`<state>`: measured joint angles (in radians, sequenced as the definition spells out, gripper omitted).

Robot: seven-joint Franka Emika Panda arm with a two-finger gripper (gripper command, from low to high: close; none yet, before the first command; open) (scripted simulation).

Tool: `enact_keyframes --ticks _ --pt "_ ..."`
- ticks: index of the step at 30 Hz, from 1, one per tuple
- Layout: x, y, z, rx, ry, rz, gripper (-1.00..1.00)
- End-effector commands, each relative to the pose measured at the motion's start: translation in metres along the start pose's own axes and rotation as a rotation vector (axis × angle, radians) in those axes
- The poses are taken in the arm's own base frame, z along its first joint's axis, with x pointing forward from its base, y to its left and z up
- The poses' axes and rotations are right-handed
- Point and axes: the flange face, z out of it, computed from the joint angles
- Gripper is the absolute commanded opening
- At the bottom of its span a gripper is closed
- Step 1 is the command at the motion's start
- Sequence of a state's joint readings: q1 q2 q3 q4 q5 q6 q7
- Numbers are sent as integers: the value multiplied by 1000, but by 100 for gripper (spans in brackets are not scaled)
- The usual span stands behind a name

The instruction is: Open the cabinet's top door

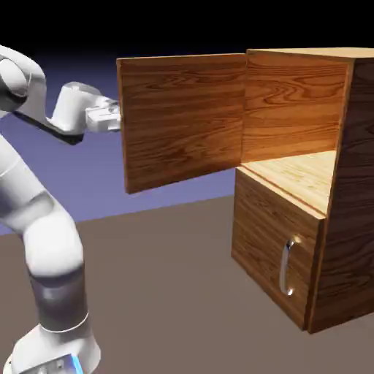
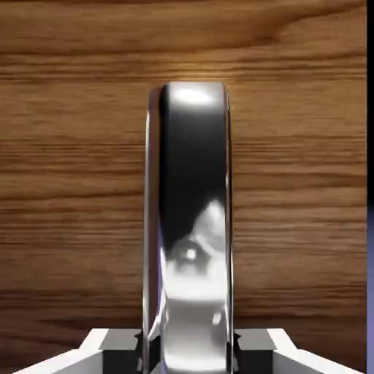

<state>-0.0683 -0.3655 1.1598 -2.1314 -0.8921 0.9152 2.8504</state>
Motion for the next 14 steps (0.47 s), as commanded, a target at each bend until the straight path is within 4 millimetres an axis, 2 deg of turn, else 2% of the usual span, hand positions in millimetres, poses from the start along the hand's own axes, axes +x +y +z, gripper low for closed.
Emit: enact_keyframes --ticks 1,14 --pt "-1 -1 -4 -10 10 0 -100" --pt "-14 -13 -37 -81 82 -1 -100"
